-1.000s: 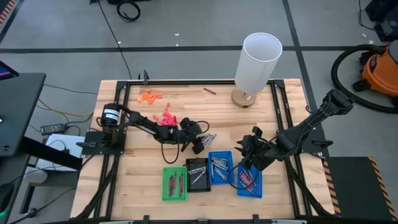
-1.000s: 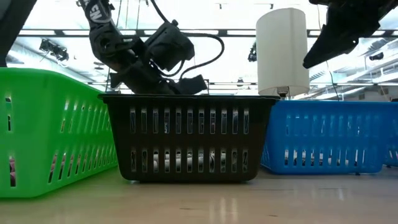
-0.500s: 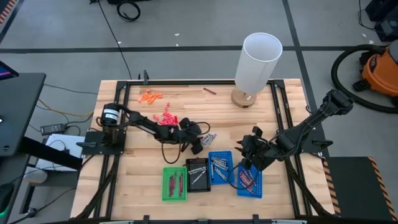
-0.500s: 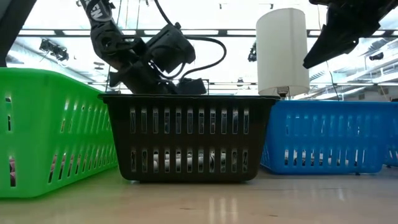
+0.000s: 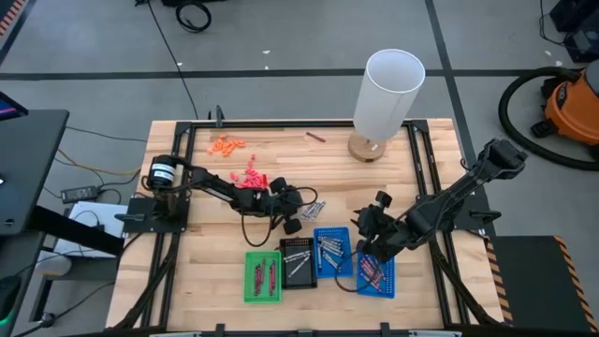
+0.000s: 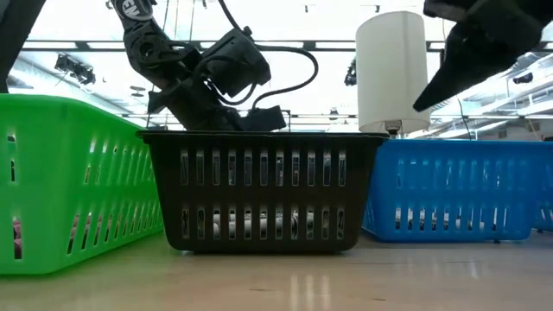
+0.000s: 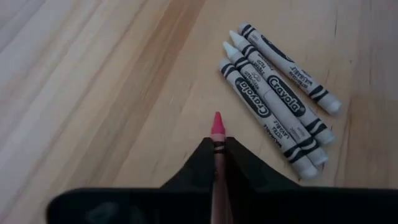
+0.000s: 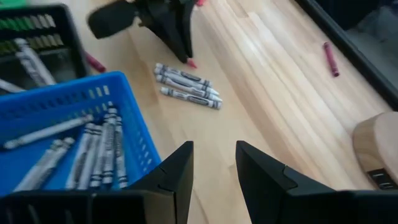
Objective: Sort crayons
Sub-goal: Put the pink crayon into the right blue bin
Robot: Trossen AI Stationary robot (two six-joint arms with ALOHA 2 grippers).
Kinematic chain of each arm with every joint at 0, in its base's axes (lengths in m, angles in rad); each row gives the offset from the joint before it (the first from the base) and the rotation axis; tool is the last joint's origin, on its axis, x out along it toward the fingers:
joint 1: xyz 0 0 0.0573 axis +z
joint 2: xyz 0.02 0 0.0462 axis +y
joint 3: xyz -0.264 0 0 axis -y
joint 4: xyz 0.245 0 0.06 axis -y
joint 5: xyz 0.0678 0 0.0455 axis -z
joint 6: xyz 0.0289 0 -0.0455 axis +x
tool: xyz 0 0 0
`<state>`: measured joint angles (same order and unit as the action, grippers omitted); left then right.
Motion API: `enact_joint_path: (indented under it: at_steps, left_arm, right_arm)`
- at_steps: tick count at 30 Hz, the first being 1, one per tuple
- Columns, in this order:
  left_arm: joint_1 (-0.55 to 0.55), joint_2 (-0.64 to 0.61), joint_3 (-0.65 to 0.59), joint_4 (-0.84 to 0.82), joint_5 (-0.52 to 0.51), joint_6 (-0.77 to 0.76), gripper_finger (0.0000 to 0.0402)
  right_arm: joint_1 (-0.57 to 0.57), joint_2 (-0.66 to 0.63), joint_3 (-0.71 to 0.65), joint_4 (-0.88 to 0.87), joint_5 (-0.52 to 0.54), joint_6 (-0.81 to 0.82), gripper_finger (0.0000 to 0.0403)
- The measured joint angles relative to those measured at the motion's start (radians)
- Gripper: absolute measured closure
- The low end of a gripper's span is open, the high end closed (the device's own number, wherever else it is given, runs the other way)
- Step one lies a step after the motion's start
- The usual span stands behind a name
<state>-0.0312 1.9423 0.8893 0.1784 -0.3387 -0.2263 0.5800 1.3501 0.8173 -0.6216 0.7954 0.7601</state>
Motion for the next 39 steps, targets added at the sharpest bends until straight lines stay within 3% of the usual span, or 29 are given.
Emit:
enact_joint_path:
  at_steps: [13,29,39]
  left_arm:
    - [-0.025,-0.08,-0.014,-0.063,-0.013,0.105,0.0384]
    - [-0.053,-0.083,-0.103,0.18,-0.032,0.142,0.0384]
    - [-0.07,-0.17,-0.102,0.242,-0.037,0.222,0.0384]
  right_arm:
    - [-0.098,0.004,0.0,0.008,-0.003,-0.072,0.0275]
    - [-0.193,-0.013,-0.03,0.091,-0.117,-0.226,0.028]
    - [-0.311,-0.119,-0.23,0.438,-0.244,-0.379,0.0286]
